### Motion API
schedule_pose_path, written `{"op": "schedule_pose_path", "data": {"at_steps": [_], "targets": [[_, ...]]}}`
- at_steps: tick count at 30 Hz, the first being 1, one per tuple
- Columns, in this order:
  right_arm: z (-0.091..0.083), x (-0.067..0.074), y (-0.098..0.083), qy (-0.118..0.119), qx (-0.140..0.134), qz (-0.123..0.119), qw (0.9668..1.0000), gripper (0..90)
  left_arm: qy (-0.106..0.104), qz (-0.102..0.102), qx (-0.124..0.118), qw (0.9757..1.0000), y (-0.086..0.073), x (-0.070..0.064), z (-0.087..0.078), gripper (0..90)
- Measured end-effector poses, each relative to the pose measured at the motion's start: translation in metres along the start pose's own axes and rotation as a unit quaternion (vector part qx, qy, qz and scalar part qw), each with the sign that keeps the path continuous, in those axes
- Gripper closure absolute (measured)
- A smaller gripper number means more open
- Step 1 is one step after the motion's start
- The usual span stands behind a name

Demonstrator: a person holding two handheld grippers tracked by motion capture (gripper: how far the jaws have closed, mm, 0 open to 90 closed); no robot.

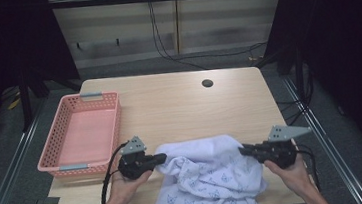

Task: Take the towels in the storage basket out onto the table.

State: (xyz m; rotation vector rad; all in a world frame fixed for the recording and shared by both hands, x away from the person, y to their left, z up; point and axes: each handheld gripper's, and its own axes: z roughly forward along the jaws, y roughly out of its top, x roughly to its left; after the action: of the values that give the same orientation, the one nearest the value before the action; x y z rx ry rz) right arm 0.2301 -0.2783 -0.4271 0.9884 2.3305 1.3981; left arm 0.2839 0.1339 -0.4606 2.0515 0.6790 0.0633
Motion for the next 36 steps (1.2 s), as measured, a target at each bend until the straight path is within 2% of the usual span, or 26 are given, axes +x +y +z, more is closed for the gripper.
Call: {"op": "schedule_pose_path", "data": {"at_steps": [2, 4, 5, 7, 9, 11, 12, 13, 16, 17, 18, 19, 20, 22, 24, 25, 26, 28, 30, 31, 33, 35, 36], "targets": [[-0.001, 0.008, -0.018, 0.001, 0.026, 0.000, 0.9997, 83.4, -0.012, -0.007, 0.023, 0.9996, -0.010, -0.005, 0.006, 87.1], [0.002, 0.014, -0.037, 0.008, 0.051, 0.004, 0.9987, 81.4, -0.021, -0.002, 0.054, 0.9983, -0.019, -0.010, 0.008, 86.6], [0.004, 0.016, -0.045, 0.016, 0.062, 0.009, 0.9979, 79.7, -0.026, -0.005, 0.055, 0.9982, -0.023, -0.012, 0.006, 86.3], [0.006, 0.019, -0.056, 0.013, 0.081, 0.006, 0.9966, 75.1, -0.037, -0.019, 0.052, 0.9978, -0.026, -0.013, 0.002, 82.7], [0.005, 0.020, -0.055, 0.021, 0.078, 0.014, 0.9967, 65.8, -0.023, -0.024, 0.035, 0.9988, -0.023, -0.011, -0.006, 72.5], [0.004, 0.020, -0.052, 0.023, 0.074, 0.015, 0.9969, 58.0, -0.003, -0.036, 0.017, 0.9992, -0.022, -0.001, -0.012, 70.3], [0.004, 0.020, -0.052, 0.023, 0.074, 0.015, 0.9969, 58.0, -0.003, -0.036, 0.017, 0.9992, -0.022, -0.001, -0.012, 67.3], [0.002, 0.020, -0.051, 0.028, 0.062, 0.019, 0.9975, 53.1, 0.016, -0.073, 0.006, 0.9972, -0.023, 0.013, -0.013, 65.4], [-0.005, 0.016, -0.050, 0.019, 0.046, 0.027, 0.9984, 48.3, 0.028, -0.082, 0.024, 0.9960, -0.025, 0.020, -0.007, 59.2], [-0.008, 0.015, -0.049, 0.016, 0.039, 0.030, 0.9986, 48.3, 0.027, -0.087, 0.030, 0.9953, -0.026, 0.021, -0.003, 56.2], [-0.012, 0.013, -0.048, 0.007, 0.034, 0.032, 0.9989, 47.7, 0.010, -0.090, 0.034, 0.9953, -0.027, 0.021, -0.001, 54.3], [-0.015, 0.011, -0.049, 0.006, 0.025, 0.039, 0.9989, 46.9, 0.010, -0.078, 0.045, 0.9959, -0.027, 0.019, 0.002, 53.9], [-0.018, 0.009, -0.051, 0.008, 0.023, 0.047, 0.9986, 47.0, 0.014, -0.077, 0.052, 0.9955, -0.027, 0.018, 0.006, 52.7], [-0.019, 0.006, -0.056, 0.000, 0.028, 0.054, 0.9981, 46.1, 0.009, -0.082, 0.062, 0.9947, -0.029, 0.018, 0.012, 50.9], [-0.014, 0.004, -0.063, 0.008, 0.044, 0.066, 0.9968, 45.7, -0.001, -0.080, 0.072, 0.9942, -0.030, 0.018, 0.016, 60.1], [-0.011, 0.004, -0.065, 0.006, 0.056, 0.066, 0.9962, 46.3, -0.005, -0.073, 0.076, 0.9944, -0.030, 0.017, 0.017, 66.3], [-0.008, 0.004, -0.065, -0.003, 0.063, 0.065, 0.9959, 51.8, -0.007, -0.066, 0.074, 0.9950, -0.030, 0.016, 0.017, 79.5], [-0.007, 0.003, -0.063, -0.005, 0.056, 0.065, 0.9963, 63.4, -0.015, -0.065, 0.062, 0.9958, -0.029, 0.015, 0.014, 90.0], [-0.010, 0.000, -0.060, -0.002, 0.040, 0.068, 0.9969, 79.1, -0.015, -0.065, 0.056, 0.9962, -0.028, 0.015, 0.011, 90.0], [-0.012, -0.002, -0.058, 0.002, 0.028, 0.072, 0.9970, 84.3, -0.011, -0.068, 0.037, 0.9969, -0.026, 0.016, 0.003, 90.0], [-0.014, -0.003, -0.055, -0.004, 0.021, 0.071, 0.9972, 85.6, -0.013, -0.073, 0.018, 0.9971, -0.025, 0.018, -0.005, 90.0], [-0.017, -0.003, -0.052, -0.006, 0.012, 0.072, 0.9973, 85.7, -0.002, -0.067, -0.002, 0.9977, -0.020, 0.019, -0.016, 90.0], [-0.020, -0.004, -0.049, -0.005, 0.001, 0.076, 0.9971, 85.6, 0.001, -0.075, -0.008, 0.9972, -0.019, 0.021, -0.018, 90.0]]}}
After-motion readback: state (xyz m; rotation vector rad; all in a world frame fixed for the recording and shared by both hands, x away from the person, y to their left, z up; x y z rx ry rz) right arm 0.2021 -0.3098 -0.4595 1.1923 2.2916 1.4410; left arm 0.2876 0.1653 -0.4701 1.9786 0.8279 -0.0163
